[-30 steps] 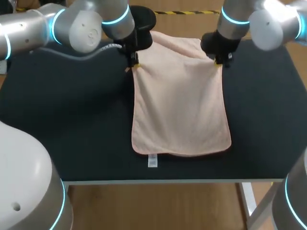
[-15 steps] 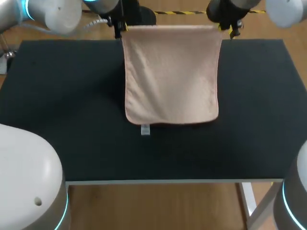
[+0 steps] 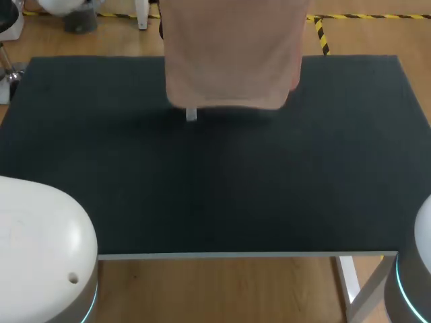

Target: Fold the towel

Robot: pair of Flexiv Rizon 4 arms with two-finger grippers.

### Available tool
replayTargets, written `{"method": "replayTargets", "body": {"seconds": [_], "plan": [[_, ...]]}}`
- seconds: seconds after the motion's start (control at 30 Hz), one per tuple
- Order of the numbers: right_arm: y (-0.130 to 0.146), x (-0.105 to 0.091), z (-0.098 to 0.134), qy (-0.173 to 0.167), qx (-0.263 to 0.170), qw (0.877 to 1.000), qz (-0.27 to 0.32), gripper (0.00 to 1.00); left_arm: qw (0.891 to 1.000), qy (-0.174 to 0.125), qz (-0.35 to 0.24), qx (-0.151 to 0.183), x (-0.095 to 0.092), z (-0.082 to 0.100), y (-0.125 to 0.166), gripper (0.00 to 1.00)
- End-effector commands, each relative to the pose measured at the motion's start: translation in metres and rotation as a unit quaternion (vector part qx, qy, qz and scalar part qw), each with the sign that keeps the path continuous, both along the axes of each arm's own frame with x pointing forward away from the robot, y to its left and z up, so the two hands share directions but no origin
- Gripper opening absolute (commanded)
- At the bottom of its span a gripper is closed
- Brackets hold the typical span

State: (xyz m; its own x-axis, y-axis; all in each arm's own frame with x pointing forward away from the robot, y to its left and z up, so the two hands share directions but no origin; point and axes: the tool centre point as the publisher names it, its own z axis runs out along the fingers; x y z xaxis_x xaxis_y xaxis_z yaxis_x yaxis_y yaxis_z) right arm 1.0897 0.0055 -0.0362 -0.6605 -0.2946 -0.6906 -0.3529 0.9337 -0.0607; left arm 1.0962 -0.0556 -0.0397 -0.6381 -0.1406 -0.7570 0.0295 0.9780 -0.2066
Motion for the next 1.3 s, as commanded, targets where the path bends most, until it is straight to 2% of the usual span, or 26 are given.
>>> {"method": "replayTargets", "body": {"seconds": [0.03, 0.23, 0.3, 0.43, 0.6, 0.67, 0.77, 1.0, 1.17, 1.3], "plan": [[-0.008, -0.013, 0.036, -0.018, 0.006, 1.0, 0.003, 0.0, 1.0, -0.019, 0.014, 0.004, -0.013, 0.029, 0.006, 0.0], [0.003, 0.006, 0.045, -0.049, 0.0, 0.999, 0.018, 0.0, 0.999, -0.048, 0.025, -0.003, -0.001, 0.046, 0.007, 0.0], [0.009, 0.009, 0.036, -0.049, -0.007, 0.998, 0.036, 0.0, 0.999, -0.047, 0.024, -0.004, -0.001, 0.043, 0.004, 0.0], [0.015, 0.002, 0.004, -0.01, -0.027, 0.998, 0.064, 0.0, 1.0, -0.019, 0.01, 0.007, -0.014, 0.022, -0.001, 0.0], [0.013, -0.027, -0.033, 0.05, -0.038, 0.995, 0.072, 0.0, 0.999, 0.034, 0.001, 0.019, -0.046, -0.018, -0.002, 0.0], [0.01, -0.044, -0.044, 0.075, -0.035, 0.994, 0.072, 0.0, 0.998, 0.064, 0.0, 0.018, -0.063, -0.036, 0.0, 0.0], [0.007, -0.064, -0.052, 0.096, -0.036, 0.992, 0.074, 0.0, 0.996, 0.092, 0.005, 0.009, -0.083, -0.049, 0.006, 0.0], [0.014, -0.109, -0.059, 0.126, -0.036, 0.987, 0.097, 0.0, 0.99, 0.137, 0.015, 0.006, -0.129, -0.058, 0.012, 0.0], [0.025, -0.144, -0.078, 0.166, -0.037, 0.977, 0.131, 0.0, 0.984, 0.18, 0.005, 0.014, -0.161, -0.075, 0.008, 0.0], [0.029, -0.166, -0.095, 0.2, -0.041, 0.969, 0.141, 0.0, 0.978, 0.208, 0.004, 0.015, -0.179, -0.087, 0.007, 0.0]]}}
